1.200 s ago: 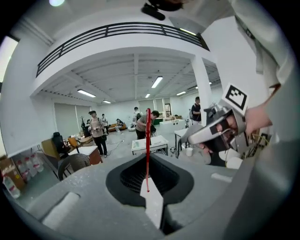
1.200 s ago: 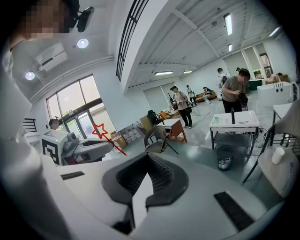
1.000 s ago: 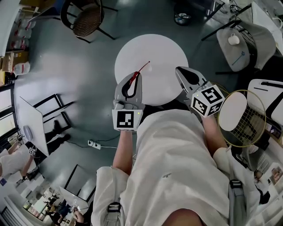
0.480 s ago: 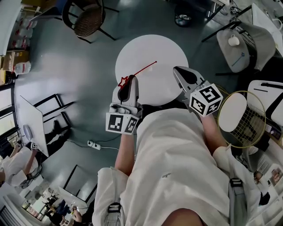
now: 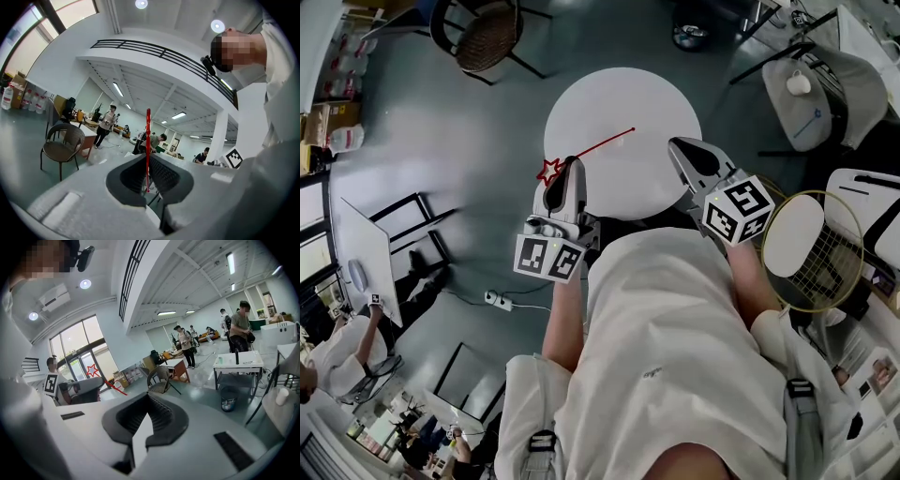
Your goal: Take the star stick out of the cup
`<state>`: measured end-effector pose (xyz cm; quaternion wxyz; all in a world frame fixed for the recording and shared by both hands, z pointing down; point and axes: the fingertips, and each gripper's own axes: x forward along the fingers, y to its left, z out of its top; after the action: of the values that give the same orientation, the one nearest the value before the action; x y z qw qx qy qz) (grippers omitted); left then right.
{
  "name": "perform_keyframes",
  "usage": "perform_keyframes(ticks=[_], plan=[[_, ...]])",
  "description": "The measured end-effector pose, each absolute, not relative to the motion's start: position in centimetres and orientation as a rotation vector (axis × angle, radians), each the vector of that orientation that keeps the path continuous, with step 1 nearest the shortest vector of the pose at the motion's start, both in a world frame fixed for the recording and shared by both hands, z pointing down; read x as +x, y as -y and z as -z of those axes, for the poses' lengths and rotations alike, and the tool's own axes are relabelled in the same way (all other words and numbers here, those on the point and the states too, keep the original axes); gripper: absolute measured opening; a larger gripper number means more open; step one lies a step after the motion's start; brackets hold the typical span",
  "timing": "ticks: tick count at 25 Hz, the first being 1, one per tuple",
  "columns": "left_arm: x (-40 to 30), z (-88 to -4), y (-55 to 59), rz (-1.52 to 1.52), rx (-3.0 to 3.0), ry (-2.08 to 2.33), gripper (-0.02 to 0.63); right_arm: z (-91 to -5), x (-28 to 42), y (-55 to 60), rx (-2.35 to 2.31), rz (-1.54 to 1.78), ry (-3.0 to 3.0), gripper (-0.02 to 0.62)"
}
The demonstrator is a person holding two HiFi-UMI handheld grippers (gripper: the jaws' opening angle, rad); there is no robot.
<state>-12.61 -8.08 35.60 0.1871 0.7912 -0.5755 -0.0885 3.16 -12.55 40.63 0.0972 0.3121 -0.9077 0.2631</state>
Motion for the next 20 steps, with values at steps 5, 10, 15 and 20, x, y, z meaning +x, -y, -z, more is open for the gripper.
perform_keyframes(ticks=[5,10,15,20], plan=[[-13.1,-36.0,7.7,0.252,2.185,1.628,0.023,-42.0,3.0,12.5,0.924,-0.834,2.669,0.008],[-13.2,-35.7,7.3,0.27,2.186,1.606,0.023,-41.9,2.6,12.4,0.943,-0.837,2.676,0.008],[-14.3,-34.7,5.7,0.314,2.208,1.548,0.023,-40.7,1.1,10.7,0.985,-0.818,2.683,0.008],[-15.8,-34.2,2.5,0.35,2.211,1.519,0.023,-40.1,-0.3,7.2,1.003,-0.79,2.678,0.008]])
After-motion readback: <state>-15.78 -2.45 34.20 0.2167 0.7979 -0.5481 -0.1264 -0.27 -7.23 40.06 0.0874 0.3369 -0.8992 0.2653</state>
